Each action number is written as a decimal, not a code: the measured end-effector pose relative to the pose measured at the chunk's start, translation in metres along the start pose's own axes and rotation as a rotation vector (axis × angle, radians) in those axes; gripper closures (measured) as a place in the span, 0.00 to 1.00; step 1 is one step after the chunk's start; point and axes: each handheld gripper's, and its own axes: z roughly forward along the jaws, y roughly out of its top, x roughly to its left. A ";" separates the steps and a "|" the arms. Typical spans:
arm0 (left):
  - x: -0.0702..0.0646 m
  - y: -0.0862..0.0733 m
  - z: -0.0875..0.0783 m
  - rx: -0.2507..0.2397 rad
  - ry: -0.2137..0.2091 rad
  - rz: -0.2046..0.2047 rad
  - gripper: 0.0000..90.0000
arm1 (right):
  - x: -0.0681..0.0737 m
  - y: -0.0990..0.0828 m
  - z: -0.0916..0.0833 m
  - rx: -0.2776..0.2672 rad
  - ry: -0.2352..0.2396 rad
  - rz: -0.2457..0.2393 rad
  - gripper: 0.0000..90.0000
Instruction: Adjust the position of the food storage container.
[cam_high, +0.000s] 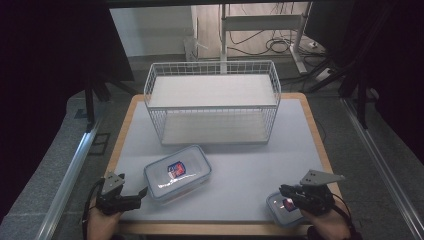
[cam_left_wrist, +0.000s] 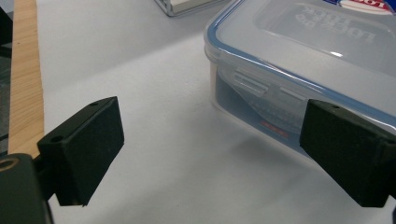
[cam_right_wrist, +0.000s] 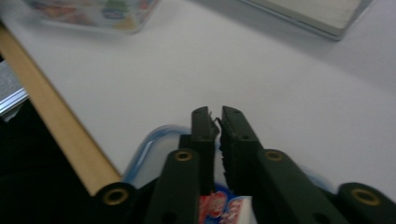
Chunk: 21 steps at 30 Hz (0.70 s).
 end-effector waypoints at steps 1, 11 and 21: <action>0.000 0.000 0.000 -0.007 -0.005 0.001 0.07 | 0.006 -0.003 -0.003 -0.006 0.025 -0.004 0.99; 0.000 0.000 -0.001 -0.017 -0.010 0.001 0.07 | 0.036 -0.020 -0.005 0.038 0.135 -0.025 1.00; -0.001 0.000 -0.001 -0.011 0.002 0.003 0.07 | 0.049 -0.040 -0.005 0.114 0.216 -0.045 1.00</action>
